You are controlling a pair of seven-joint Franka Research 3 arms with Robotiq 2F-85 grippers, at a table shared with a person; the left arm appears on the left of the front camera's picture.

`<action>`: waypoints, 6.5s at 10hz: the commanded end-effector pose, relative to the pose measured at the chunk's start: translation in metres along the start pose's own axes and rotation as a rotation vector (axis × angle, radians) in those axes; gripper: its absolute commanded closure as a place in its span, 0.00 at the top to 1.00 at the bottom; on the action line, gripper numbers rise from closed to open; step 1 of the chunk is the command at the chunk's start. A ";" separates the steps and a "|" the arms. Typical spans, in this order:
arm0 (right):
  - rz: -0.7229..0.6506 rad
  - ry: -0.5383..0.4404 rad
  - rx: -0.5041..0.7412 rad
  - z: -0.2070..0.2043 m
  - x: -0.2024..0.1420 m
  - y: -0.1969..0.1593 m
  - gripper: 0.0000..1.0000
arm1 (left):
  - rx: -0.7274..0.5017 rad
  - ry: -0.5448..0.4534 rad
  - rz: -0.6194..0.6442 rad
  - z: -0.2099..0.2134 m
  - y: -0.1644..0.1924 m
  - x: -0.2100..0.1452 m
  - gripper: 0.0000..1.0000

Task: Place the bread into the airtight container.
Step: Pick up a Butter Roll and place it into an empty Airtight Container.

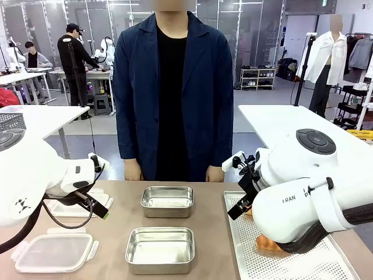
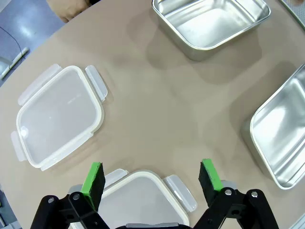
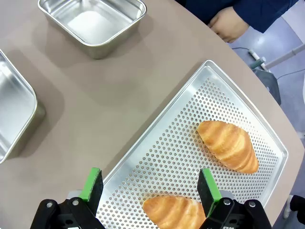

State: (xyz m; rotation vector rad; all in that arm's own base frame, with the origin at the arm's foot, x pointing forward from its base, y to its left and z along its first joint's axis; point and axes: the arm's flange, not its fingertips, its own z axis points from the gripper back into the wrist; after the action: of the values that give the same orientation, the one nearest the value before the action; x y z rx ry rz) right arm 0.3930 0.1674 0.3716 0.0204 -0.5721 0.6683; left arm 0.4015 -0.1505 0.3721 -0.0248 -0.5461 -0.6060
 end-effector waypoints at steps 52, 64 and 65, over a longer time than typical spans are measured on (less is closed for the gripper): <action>0.747 0.354 0.277 -0.052 -0.053 -0.088 1.00 | -0.049 -0.191 0.114 0.442 0.051 0.041 1.00; 0.625 0.374 0.330 -0.045 -0.041 -0.093 0.52 | -0.049 -0.191 0.114 0.442 0.051 0.041 1.00; 0.583 0.350 0.329 -0.024 -0.021 -0.090 0.52 | -0.049 -0.191 0.114 0.442 0.051 0.041 1.00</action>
State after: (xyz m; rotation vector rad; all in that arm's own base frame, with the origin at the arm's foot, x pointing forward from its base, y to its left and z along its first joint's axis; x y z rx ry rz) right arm 0.4476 0.0787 0.3246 0.0223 -0.0918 1.3623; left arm 0.2459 -0.0523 0.7776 -0.1601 -0.7102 -0.4976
